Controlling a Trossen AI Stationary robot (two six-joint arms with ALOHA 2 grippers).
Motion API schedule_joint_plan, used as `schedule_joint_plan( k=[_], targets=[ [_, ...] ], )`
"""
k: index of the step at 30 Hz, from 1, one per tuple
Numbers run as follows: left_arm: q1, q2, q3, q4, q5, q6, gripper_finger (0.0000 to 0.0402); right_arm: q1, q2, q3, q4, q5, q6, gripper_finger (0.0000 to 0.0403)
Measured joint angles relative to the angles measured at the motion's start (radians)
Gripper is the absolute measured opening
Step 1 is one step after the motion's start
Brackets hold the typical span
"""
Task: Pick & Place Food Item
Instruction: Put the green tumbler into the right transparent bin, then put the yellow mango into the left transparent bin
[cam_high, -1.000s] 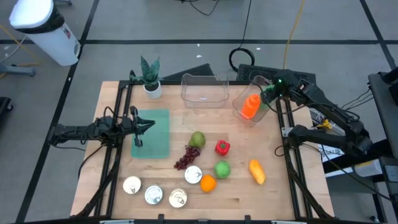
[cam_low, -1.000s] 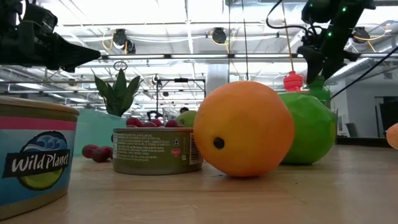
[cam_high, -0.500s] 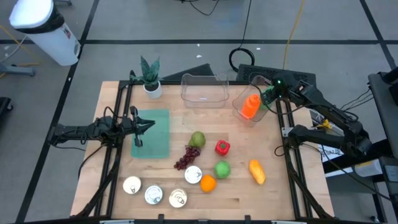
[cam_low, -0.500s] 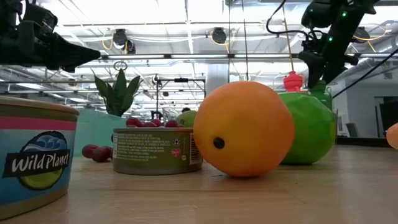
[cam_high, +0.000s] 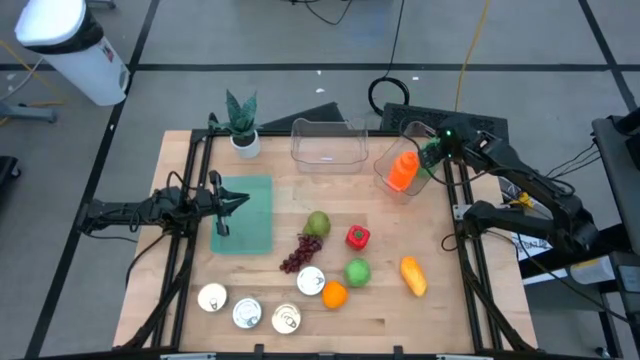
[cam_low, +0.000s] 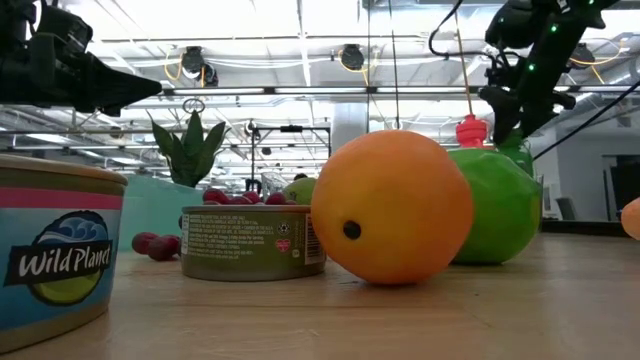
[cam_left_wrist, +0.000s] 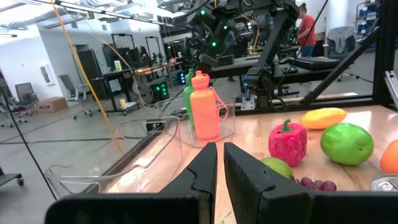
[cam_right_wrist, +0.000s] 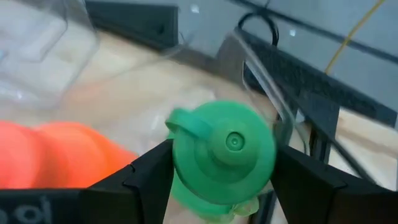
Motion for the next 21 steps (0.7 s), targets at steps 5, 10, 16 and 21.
schedule_joint_plan(
  k=[5, 10, 16, 21],
  targets=[
    [0.0, 0.0, 0.0, 0.0, 0.0, 0.0, 0.0042, 0.0, -0.011, -0.002, 0.016, 0.001, -0.01, 0.0263],
    [0.0, 0.0, 0.0, 0.0, 0.0, 0.0, 0.0042, 0.0, -0.041, -0.002, 0.049, 0.003, -0.019, 0.0279],
    [0.0, 0.0, 0.0, 0.0, 0.0, 0.0, 0.0042, 0.0, -0.101, -0.002, 0.091, 0.004, -0.045, 0.0281],
    [0.0, 0.0, 0.0, 0.0, 0.0, 0.0, 0.0042, 0.002, -0.169, 0.003, 0.109, 0.0, -0.048, 0.0275]
  ],
)
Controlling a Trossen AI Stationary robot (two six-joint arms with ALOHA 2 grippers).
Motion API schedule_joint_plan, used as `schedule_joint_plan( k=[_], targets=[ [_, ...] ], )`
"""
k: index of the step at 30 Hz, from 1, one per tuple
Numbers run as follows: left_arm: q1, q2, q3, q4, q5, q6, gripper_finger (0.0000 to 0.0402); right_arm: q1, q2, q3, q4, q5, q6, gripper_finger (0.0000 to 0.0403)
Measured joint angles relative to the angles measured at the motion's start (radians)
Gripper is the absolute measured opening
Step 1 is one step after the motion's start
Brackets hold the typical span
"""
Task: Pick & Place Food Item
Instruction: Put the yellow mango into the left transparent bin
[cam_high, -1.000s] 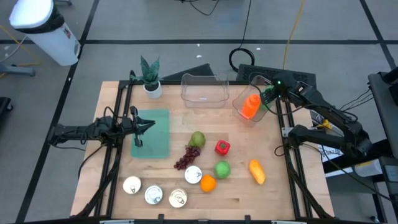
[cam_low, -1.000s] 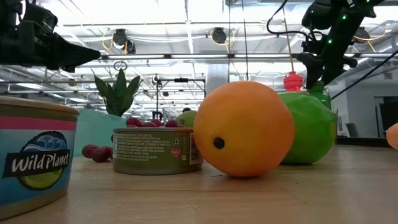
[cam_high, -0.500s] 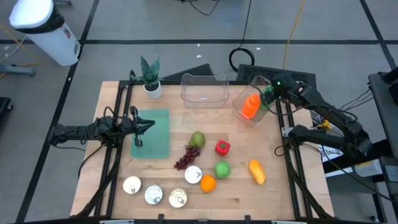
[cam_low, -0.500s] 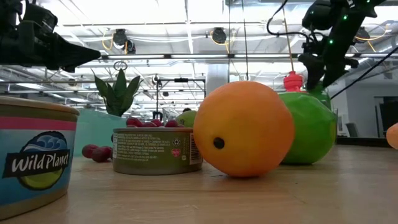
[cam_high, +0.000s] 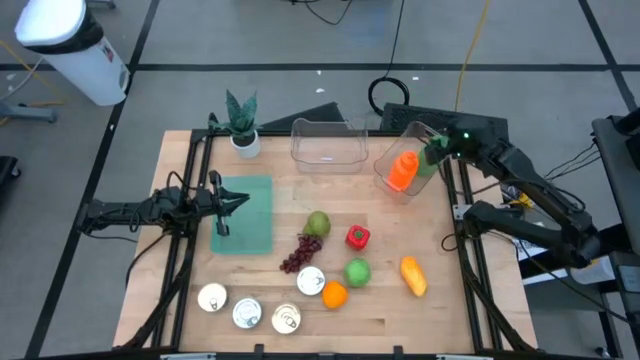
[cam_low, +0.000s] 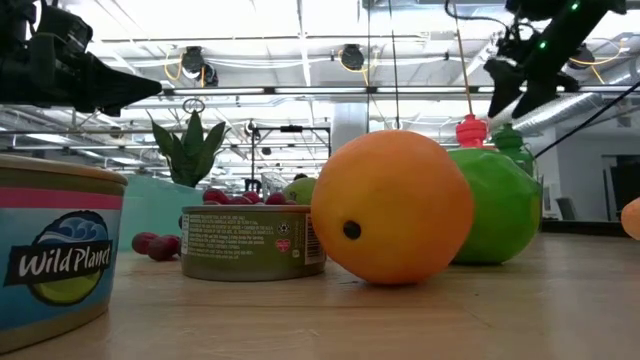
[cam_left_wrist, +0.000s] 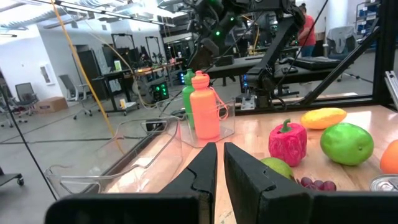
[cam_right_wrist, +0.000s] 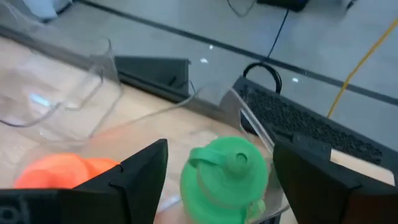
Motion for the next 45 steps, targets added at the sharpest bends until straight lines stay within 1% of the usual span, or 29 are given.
schedule_joint_plan(
  k=[2, 6, 10, 16, 19, 21, 24, 28, 30, 34, 36, 38, 40, 45],
  targets=[
    [0.0, 0.0, 0.0, 0.0, 0.0, 0.0, 0.0042, 0.008, -0.03, 0.01, -0.001, -0.024, 0.0, 0.0273],
    [0.0, 0.0, 0.0, 0.0, 0.0, 0.0, 0.0042, 0.042, -0.088, 0.046, 0.0, -0.164, 0.003, 0.0272],
    [0.0, 0.0, 0.0, 0.0, 0.0, 0.0, 0.0042, 0.089, -0.151, 0.077, 0.055, -0.378, 0.058, 0.0272],
    [0.0, 0.0, 0.0, 0.0, 0.0, 0.0, 0.0042, 0.171, -0.241, 0.079, 0.263, -0.773, 0.169, 0.0272],
    [0.0, 0.0, 0.0, 0.0, 0.0, 0.0, 0.0042, 0.223, -0.269, 0.08, 0.357, -0.908, 0.204, 0.0272],
    [0.0, 0.0, 0.0, 0.0, 0.0, 0.0, 0.0042, 0.262, -0.28, 0.08, 0.413, -0.966, 0.209, 0.0272],
    [0.0, 0.0, 0.0, 0.0, 0.0, 0.0, 0.0042, 0.321, -0.29, 0.057, 0.503, -1.002, 0.191, 0.0272],
    [0.0, 0.0, 0.0, 0.0, 0.0, 0.0, 0.0042, 0.409, -0.29, -0.036, 0.681, -1.022, 0.227, 0.0272],
    [0.0, 0.0, 0.0, 0.0, 0.0, 0.0, 0.0042, 0.458, -0.283, -0.098, 0.829, -1.023, 0.263, 0.0272],
    [0.0, 0.0, 0.0, 0.0, 0.0, 0.0, 0.0042, 0.567, -0.24, -0.238, 1.182, -1.02, 0.315, 0.0272],
    [0.0, 0.0, 0.0, 0.0, 0.0, 0.0, 0.0042, 0.63, -0.204, -0.291, 1.345, -1.017, 0.307, 0.0272],
    [0.0, 0.0, 0.0, 0.0, 0.0, 0.0, 0.0042, 0.695, -0.166, -0.322, 1.454, -1.009, 0.258, 0.0272],
    [0.0, 0.0, 0.0, 0.0, 0.0, 0.0, 0.0042, 0.767, -0.127, -0.334, 1.497, -0.975, 0.186, 0.0272],
    [0.0, 0.0, 0.0, 0.0, 0.0, 0.0, 0.0042, 0.974, 0.021, -0.32, 1.496, -0.862, 0.014, 0.0272]
  ],
)
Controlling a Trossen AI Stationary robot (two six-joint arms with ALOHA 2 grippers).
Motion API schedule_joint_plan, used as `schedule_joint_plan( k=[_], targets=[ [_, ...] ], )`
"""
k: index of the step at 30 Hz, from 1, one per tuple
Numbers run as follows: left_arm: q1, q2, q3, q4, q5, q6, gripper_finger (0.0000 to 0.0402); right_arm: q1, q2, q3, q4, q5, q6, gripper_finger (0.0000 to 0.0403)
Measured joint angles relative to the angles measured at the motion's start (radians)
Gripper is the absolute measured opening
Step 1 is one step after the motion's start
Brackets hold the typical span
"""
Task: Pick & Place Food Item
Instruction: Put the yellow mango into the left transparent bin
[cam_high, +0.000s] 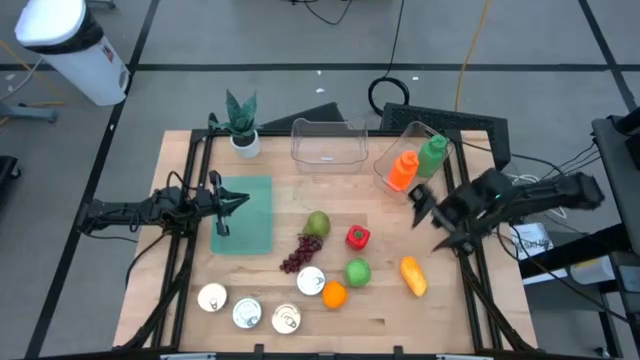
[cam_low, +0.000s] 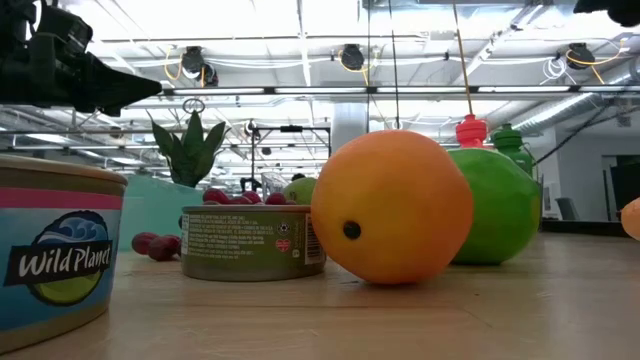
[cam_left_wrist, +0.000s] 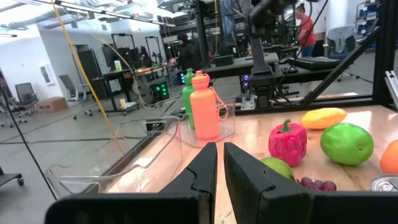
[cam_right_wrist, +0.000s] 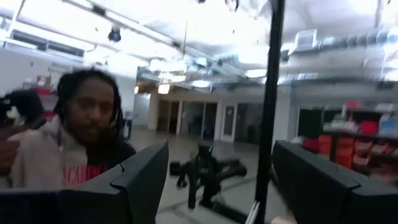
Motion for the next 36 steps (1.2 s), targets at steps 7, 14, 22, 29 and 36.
schedule_joint_plan(
  k=[7, 14, 22, 29, 36],
  targets=[
    [0.0, 0.0, 0.0, 0.0, 0.0, 0.0, 0.0042, 0.266, 0.19, 0.254, -0.378, 0.339, -0.163, 0.0272],
    [0.0, 0.0, 0.0, 0.0, 0.0, 0.0, 0.0042, 0.449, 0.485, 0.649, -1.096, 0.981, -0.027, 0.0272],
    [0.0, 0.0, 0.0, 0.0, 0.0, 0.0, 0.0042, 0.474, 0.724, 0.835, -1.85, 0.866, 0.652, 0.0272],
    [0.0, 0.0, 0.0, 0.0, 0.0, 0.0, 0.0042, 0.474, 0.781, 0.712, -2.044, 0.632, 0.879, 0.0272],
    [0.0, 0.0, 0.0, 0.0, 0.0, 0.0, 0.0042, 0.473, 0.774, 0.527, -1.991, 0.502, 1.036, 0.0272]
  ],
)
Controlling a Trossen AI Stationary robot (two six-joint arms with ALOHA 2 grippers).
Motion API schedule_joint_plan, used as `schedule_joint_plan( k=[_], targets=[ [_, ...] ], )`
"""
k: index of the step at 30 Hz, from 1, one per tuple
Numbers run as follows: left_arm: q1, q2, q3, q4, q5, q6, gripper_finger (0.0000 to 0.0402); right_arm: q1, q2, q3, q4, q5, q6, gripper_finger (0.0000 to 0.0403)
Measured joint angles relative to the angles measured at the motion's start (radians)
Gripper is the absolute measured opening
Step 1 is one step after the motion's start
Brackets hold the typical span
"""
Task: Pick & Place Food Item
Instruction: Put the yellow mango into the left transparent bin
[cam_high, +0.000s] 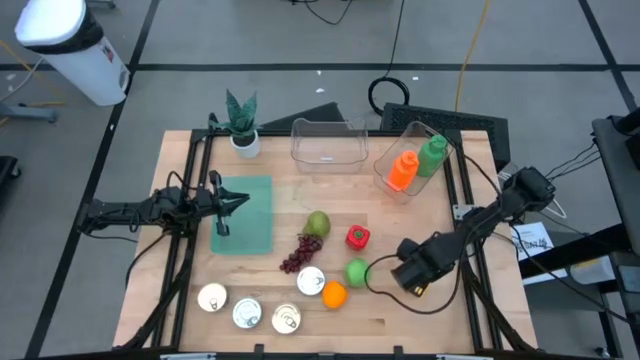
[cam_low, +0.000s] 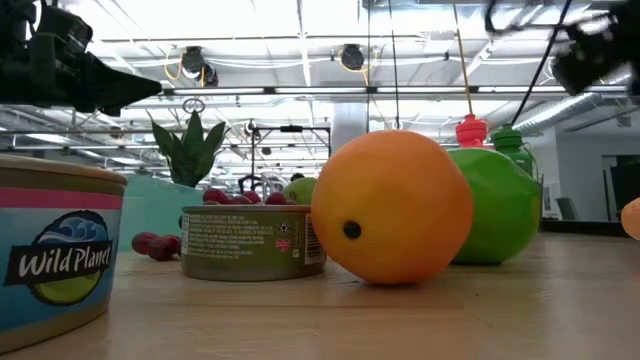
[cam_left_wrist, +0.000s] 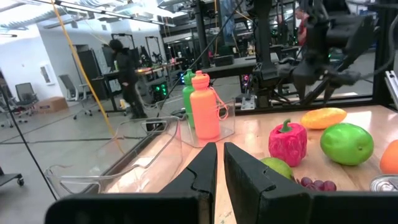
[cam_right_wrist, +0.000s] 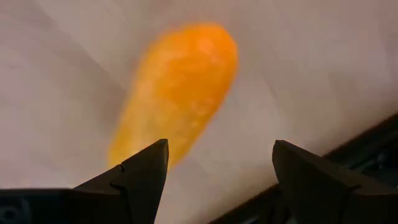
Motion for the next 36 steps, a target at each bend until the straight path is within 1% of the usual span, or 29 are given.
schedule_joint_plan(
  k=[5, 8, 11, 14, 17, 21, 23, 26, 28, 32, 34, 36],
  targets=[
    [0.0, 0.0, 0.0, 0.0, 0.0, 0.0, 0.0042, 0.007, -0.003, -0.071, 0.077, -0.106, 0.01, 0.0272],
    [0.0, 0.0, 0.0, 0.0, 0.0, 0.0, 0.0042, 0.007, -0.004, -0.071, 0.1, -0.112, 0.001, 0.0272],
    [0.0, 0.0, 0.0, 0.0, 0.0, 0.0, 0.0042, 0.007, -0.042, -0.071, 0.098, -0.109, 0.01, 0.0272],
    [0.0, 0.0, 0.0, 0.0, 0.0, 0.0, 0.0042, 0.007, -0.094, -0.071, 0.133, -0.09, 0.052, 0.0272],
    [0.0, 0.0, 0.0, 0.0, 0.0, 0.0, 0.0042, 0.021, -0.152, -0.071, 0.189, 0.004, 0.069, 0.0272],
    [0.0, 0.0, 0.0, 0.0, 0.0, 0.0, 0.0042, 0.059, -0.198, -0.071, 0.37, 0.108, -0.075, 0.0272],
    [0.0, 0.0, 0.0, 0.0, 0.0, 0.0, 0.0042, 0.076, -0.206, -0.071, 0.461, 0.13, -0.148, 0.0272],
    [0.0, 0.0, 0.0, 0.0, 0.0, 0.0, 0.0042, 0.097, -0.203, -0.07, 0.587, 0.133, -0.262, 0.0272],
    [0.0, 0.0, 0.0, 0.0, 0.0, 0.0, 0.0042, 0.108, -0.19, -0.07, 0.62, 0.136, -0.316, 0.0272],
    [0.0, 0.0, 0.0, 0.0, 0.0, 0.0, 0.0042, 0.122, -0.144, -0.07, 0.619, 0.206, -0.452, 0.0272],
    [0.0, 0.0, 0.0, 0.0, 0.0, 0.0, 0.0042, 0.125, -0.118, -0.07, 0.62, 0.21, -0.56, 0.0272],
    [0.0, 0.0, 0.0, 0.0, 0.0, 0.0, 0.0042, 0.125, -0.092, -0.07, 0.619, 0.184, -0.648, 0.0272]
  ],
)
